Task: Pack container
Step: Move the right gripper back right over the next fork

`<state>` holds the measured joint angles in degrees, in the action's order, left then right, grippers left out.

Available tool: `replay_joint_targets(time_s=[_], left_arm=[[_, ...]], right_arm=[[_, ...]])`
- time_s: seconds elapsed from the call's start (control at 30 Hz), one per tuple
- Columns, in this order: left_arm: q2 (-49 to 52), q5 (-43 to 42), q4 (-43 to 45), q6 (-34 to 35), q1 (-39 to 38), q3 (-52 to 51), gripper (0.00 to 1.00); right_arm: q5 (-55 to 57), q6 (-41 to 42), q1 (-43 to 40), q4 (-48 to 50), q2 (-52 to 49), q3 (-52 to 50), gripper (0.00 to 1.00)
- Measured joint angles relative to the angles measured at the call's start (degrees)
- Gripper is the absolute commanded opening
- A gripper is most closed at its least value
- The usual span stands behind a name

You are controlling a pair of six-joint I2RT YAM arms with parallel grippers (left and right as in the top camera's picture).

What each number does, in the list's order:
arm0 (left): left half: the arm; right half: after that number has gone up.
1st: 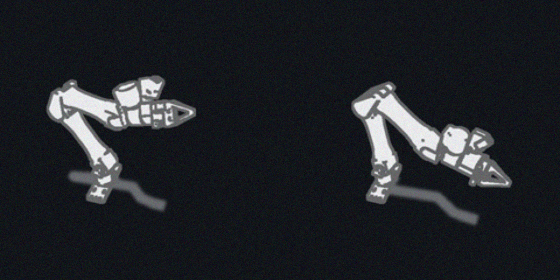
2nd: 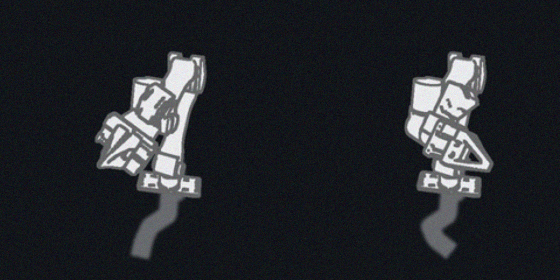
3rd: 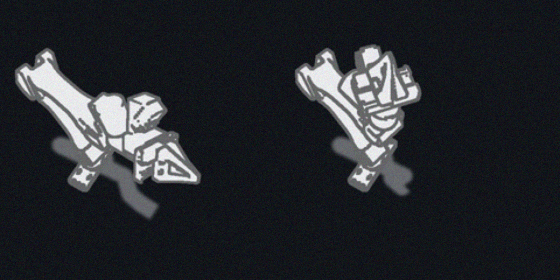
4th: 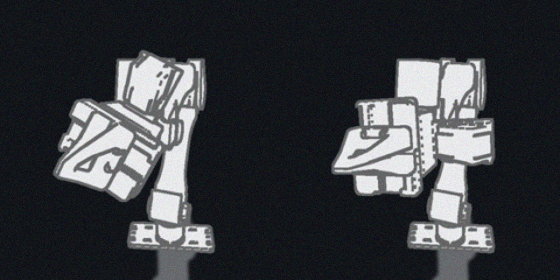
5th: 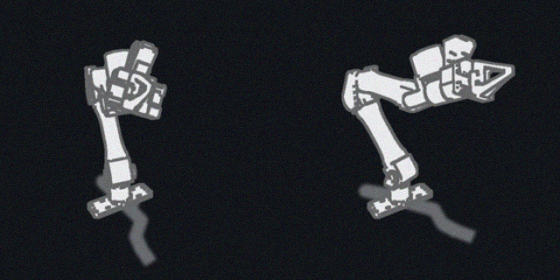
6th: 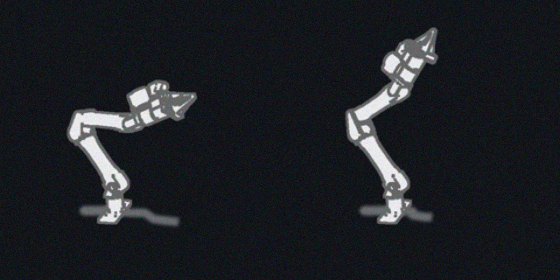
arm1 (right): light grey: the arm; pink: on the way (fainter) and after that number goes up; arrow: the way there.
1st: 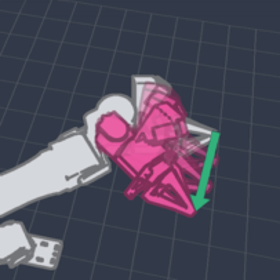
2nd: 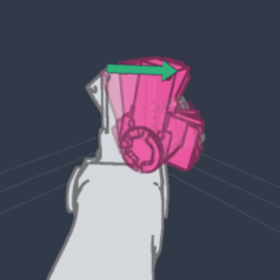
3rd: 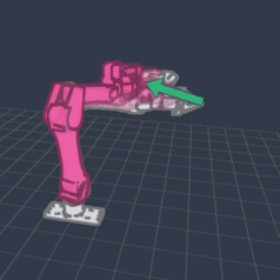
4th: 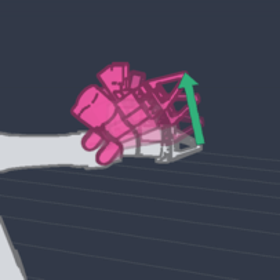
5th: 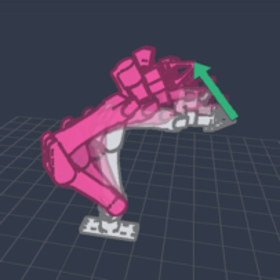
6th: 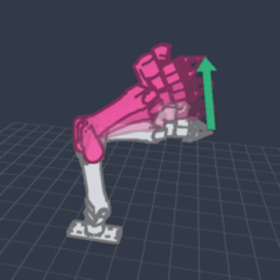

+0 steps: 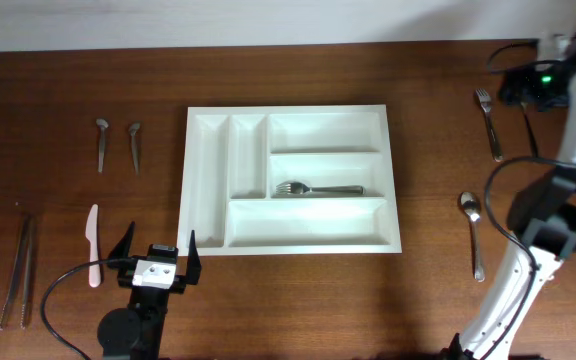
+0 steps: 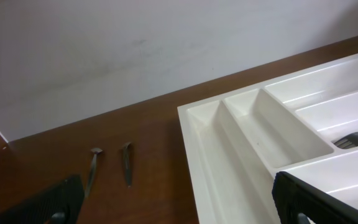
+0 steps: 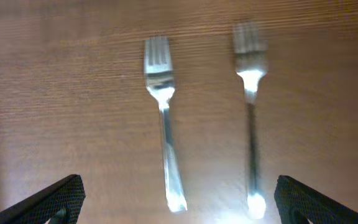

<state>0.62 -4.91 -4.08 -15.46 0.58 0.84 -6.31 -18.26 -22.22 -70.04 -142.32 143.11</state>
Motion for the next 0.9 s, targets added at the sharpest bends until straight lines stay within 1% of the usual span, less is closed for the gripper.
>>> replay_joint_targets(time_s=[0.23,0.9], left_arm=[[0.0,0.0,0.0,0.0,0.0,0.0,0.99],[0.0,0.0,0.0,0.0,0.0,0.0,0.99]], right_arm=[[1.31,1.16,3.52,0.74,-5.7,-0.63,0.99],[4.83,1.62,1.77,0.81,-6.03,-0.63,0.99]])
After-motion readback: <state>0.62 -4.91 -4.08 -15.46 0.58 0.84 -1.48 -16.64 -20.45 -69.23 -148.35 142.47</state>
